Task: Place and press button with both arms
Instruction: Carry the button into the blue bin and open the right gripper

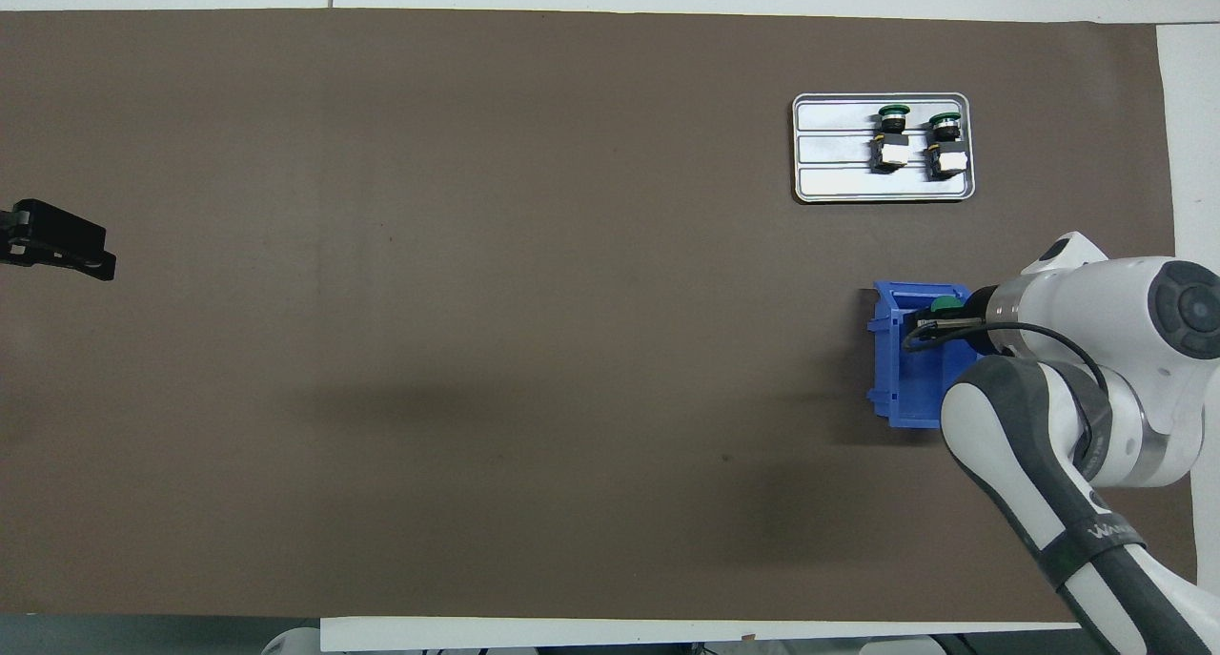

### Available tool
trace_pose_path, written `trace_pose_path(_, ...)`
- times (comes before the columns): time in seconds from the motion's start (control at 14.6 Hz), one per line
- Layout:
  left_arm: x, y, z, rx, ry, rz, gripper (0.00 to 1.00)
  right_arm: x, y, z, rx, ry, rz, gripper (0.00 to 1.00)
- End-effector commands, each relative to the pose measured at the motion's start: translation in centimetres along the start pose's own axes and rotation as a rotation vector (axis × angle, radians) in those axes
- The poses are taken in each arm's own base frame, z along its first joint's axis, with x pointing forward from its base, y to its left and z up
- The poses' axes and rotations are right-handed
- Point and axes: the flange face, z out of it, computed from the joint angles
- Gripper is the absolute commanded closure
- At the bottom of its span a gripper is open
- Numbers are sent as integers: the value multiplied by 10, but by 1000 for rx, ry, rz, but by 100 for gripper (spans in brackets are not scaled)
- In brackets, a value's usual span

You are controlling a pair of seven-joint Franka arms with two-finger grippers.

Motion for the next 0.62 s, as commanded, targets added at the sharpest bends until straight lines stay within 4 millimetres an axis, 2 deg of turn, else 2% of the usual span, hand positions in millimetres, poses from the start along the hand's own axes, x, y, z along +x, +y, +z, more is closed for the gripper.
trace_pose_path(0.0,-6,-3,-1,17,15,6,0,1,4,-1,17,14,-9,50)
trace_pose_path(0.07,-6,-3,-1,17,15,8,0,1,5,-1,16,11,-9,46)
trace_pose_path(0.27,-6,-2,-1,17,15,9,0,10,3,-14,19,15,-14,45)
trace_pose_path(0.41,-6,-4,-1,16,15,5,0,20,1,-33,25,0,-21,45)
trace_pose_path(0.55,-6,-5,0,16,12,3,0,31,-1,-63,31,-19,-27,45)
